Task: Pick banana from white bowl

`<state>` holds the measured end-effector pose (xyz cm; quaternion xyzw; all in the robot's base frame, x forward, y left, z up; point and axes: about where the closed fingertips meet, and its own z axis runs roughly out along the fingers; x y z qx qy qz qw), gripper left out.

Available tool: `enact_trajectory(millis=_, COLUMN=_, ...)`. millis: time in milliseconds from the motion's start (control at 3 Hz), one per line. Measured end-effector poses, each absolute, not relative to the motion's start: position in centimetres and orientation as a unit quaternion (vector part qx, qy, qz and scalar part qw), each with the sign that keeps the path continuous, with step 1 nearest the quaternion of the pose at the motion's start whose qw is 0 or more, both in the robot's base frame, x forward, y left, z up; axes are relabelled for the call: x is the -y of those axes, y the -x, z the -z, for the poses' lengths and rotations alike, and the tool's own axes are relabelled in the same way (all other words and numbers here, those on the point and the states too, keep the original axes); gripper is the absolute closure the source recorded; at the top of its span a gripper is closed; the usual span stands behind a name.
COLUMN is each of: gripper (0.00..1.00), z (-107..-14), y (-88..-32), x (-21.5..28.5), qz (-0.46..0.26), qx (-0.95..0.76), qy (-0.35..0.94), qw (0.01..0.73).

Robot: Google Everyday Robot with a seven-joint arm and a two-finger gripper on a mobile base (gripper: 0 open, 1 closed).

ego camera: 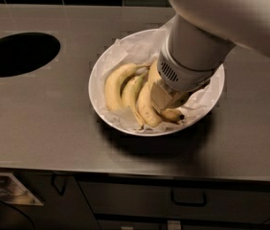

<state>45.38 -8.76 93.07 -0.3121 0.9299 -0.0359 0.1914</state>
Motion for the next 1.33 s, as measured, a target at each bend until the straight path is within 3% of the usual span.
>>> enact_trajectory(millis=667, gripper=1.0, z=-97.4, y=-43.6, x=9.5, qz=0.002, qx=-0.894, qy=0.379, qw=0.24)
enact_trajectory(millis=1333, gripper=1.0, z=-102.3, y=-41.5, x=10.9, qz=0.018, qx=-0.87, qy=0.431, qw=0.237)
